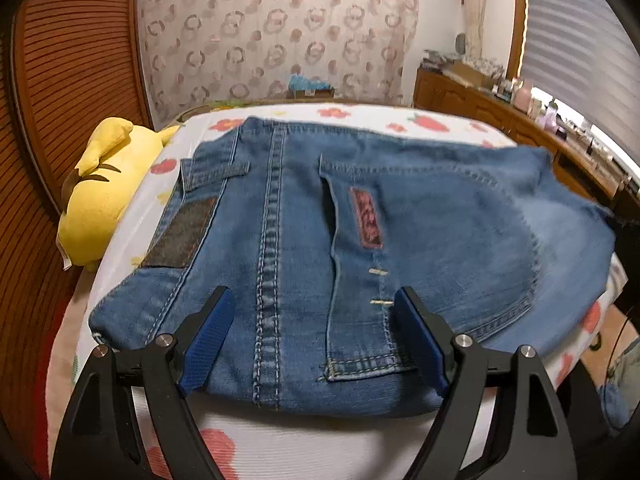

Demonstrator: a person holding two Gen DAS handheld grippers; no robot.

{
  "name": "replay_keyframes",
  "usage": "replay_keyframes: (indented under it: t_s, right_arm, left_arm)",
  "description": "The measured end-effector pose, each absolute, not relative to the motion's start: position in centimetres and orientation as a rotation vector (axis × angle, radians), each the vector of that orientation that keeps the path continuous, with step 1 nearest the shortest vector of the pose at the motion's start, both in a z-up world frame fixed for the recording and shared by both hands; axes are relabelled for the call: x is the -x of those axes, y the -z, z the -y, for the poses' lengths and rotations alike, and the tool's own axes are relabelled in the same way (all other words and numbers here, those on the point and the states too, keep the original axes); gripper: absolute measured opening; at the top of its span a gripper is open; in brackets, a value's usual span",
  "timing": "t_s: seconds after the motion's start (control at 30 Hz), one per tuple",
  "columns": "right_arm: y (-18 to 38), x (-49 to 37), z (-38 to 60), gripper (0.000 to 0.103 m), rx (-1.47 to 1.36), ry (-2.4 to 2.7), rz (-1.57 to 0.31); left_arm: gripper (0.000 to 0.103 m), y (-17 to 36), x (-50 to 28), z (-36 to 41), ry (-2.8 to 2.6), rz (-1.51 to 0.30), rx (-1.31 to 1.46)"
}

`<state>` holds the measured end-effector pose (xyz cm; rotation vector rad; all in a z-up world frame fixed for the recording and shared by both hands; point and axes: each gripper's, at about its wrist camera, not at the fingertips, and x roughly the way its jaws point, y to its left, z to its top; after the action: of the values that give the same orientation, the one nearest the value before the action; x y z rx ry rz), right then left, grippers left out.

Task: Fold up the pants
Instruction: 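Lift the hem with the right gripper and fold it over the jeans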

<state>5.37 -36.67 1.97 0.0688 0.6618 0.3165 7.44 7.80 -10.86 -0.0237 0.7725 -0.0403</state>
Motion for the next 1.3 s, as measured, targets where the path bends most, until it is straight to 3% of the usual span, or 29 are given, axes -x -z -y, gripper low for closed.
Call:
replay_keyframes:
  t_s: [0.5,1.07,1.13,1.27,1.3]
  right_arm:
    - [-9.1,-4.2,30.6,0.005,0.000,-0.454,-0.456]
    - [-11.9,-6.2,19.4,0.005,0.136,-0.768,-0.412]
    - [-11.4,-7.1,18.7,0.009,0.169,-0.762,-0.432]
    - [-11.0,-8.3,19.6,0.043,0.192,-0.731,-0.458]
    - [-10.9,-8.6,20.2,0.044,0.188,-0.723,-0.458]
  left_arm:
    - [0.083,9.6,-6.6,-8.4,0.039,-0.748,0.053]
    - [0.083,5.8,-4.4,-6.8,0.108,-0.676,0.053]
    - [0.083,5.9,-4.5,-6.4,0.120,-0.682,0.049]
    - [0.083,6.0,-5.0,-5.5,0.149,-0.688,0.045]
    - [0.083,6.0,-5.1,-5.4,0.156,-0.689,0.046]
